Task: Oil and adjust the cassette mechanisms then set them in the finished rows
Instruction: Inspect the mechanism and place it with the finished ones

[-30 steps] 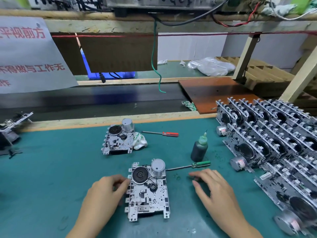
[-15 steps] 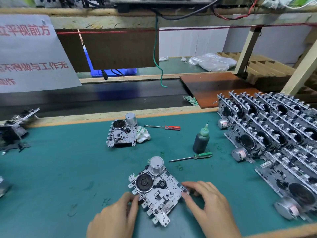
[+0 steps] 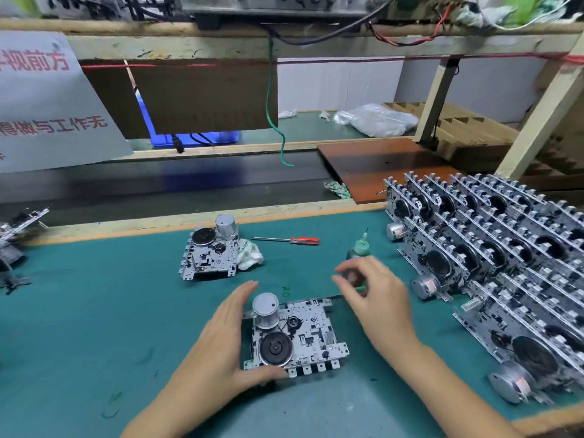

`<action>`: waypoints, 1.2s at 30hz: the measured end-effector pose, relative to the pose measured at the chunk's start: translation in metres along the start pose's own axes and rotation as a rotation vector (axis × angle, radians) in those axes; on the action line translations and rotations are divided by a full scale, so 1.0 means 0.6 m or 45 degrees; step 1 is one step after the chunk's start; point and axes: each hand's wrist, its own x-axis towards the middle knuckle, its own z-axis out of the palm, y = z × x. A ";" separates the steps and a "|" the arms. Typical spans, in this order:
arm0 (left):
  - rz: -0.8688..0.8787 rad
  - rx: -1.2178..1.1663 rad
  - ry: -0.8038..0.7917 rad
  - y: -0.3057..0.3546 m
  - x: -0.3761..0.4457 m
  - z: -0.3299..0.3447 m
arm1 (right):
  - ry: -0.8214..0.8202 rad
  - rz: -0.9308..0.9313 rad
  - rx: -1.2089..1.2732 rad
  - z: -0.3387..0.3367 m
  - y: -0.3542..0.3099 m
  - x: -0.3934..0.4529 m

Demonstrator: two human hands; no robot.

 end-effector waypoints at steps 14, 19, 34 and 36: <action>0.017 -0.527 -0.100 0.015 0.106 0.038 | -0.078 0.570 0.475 0.023 0.058 0.032; -0.014 -0.605 -0.089 0.002 0.101 0.041 | 0.034 0.672 0.917 0.005 0.044 0.034; -0.063 -0.680 -0.087 0.010 0.101 0.040 | 0.012 0.925 1.465 0.021 0.000 0.027; -0.063 -0.673 -0.076 0.009 0.100 0.040 | -0.024 0.901 1.356 0.025 -0.004 0.024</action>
